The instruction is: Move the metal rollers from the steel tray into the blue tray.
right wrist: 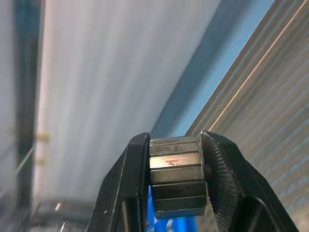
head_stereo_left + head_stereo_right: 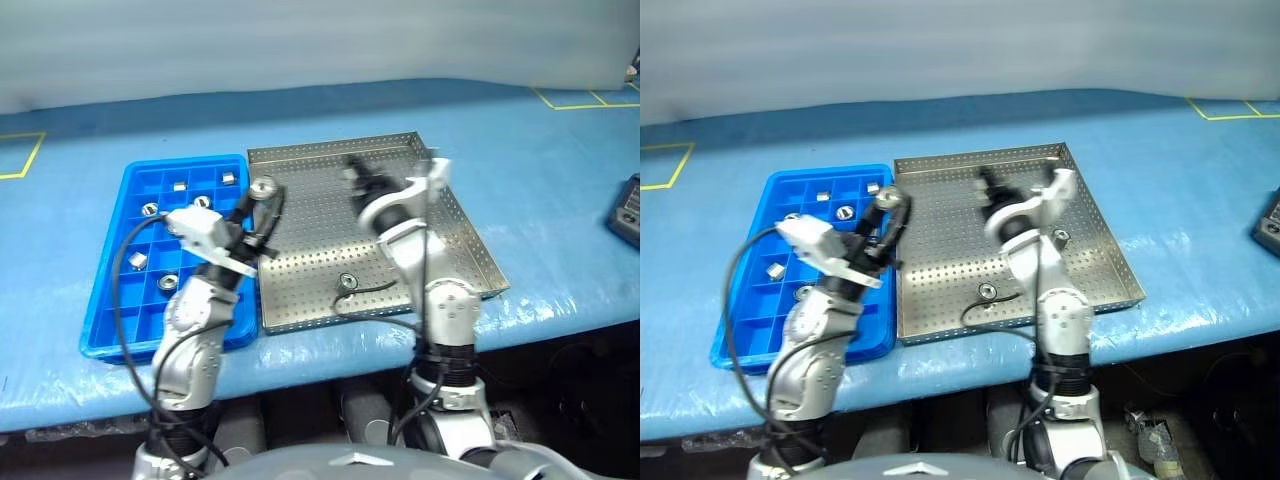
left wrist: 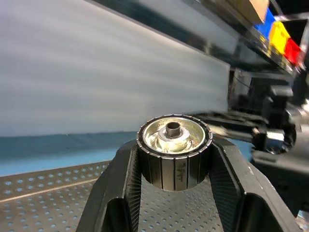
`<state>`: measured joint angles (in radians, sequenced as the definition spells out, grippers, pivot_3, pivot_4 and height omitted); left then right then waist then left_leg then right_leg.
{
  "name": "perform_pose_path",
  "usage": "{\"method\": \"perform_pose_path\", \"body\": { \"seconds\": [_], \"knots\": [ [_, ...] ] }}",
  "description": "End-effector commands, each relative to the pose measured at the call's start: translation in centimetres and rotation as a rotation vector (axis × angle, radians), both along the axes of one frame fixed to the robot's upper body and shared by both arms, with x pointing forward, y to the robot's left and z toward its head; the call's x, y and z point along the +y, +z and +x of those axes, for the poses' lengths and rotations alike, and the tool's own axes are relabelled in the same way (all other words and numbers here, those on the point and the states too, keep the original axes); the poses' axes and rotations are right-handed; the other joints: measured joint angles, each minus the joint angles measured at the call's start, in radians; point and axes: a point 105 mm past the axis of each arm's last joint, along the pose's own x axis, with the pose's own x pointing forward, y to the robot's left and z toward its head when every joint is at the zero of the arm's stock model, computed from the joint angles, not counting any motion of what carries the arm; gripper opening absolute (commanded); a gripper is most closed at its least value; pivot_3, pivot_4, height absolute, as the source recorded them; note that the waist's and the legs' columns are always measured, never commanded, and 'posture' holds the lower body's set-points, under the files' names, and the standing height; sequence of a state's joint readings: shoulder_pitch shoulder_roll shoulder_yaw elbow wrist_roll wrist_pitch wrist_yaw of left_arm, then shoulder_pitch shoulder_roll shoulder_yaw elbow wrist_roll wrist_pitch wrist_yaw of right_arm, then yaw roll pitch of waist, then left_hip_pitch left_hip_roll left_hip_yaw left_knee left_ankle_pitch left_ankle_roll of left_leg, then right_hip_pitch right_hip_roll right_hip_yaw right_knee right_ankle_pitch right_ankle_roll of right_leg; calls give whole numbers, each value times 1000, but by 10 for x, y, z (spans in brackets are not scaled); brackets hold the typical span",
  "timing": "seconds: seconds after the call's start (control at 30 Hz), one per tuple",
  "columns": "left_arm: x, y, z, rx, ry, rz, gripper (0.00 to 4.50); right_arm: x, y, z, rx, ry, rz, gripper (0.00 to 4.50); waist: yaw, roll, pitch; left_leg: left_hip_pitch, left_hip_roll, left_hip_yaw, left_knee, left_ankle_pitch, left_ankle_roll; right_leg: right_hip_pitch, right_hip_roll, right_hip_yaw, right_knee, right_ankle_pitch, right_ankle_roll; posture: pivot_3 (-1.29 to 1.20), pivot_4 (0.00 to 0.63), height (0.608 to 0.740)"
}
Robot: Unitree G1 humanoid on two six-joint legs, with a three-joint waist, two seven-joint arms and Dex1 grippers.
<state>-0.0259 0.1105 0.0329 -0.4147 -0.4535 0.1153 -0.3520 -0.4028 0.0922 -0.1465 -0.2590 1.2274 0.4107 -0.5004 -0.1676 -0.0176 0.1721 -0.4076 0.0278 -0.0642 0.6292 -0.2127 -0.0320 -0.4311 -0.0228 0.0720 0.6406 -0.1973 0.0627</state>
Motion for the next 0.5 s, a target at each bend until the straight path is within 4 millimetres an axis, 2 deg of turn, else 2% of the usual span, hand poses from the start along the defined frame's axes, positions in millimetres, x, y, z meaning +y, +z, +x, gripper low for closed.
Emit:
{"method": "perform_pose_path", "body": {
  "seconds": [0.03,0.17,0.23,0.33,0.43,0.5],
  "knots": [
    [-9,14,-11,-31,-101,-51,1695,5,13,-2,-49,6,33,1300,-7,1,0,0,0,0,0,0,0,0,0,0,0,0,0,-136,150,740],
    [-3,16,-12,-15,-93,-78,1695,3,14,-1,-54,0,32,1300,-6,1,0,0,0,0,0,0,0,0,0,0,1,0,0,-132,150,740],
    [4,20,-10,-20,-54,-110,1695,2,16,-1,-77,7,-34,1300,-5,1,0,0,0,0,0,0,0,0,0,0,1,0,0,-130,150,740],
    [15,28,-7,-26,16,-155,1695,8,21,-4,-147,26,-278,1300,-3,1,0,0,0,0,1,0,0,0,0,0,0,0,0,-129,150,740],
    [23,34,-8,-33,63,-158,1695,22,27,-10,-261,67,-599,1300,-3,1,0,-1,0,0,1,0,0,0,0,0,0,0,0,-128,150,740],
    [31,36,-10,-31,99,-129,1695,32,27,-15,-323,114,-715,1300,-5,1,0,0,0,0,0,0,0,0,0,0,0,0,0,-121,150,740]
  ]
}}
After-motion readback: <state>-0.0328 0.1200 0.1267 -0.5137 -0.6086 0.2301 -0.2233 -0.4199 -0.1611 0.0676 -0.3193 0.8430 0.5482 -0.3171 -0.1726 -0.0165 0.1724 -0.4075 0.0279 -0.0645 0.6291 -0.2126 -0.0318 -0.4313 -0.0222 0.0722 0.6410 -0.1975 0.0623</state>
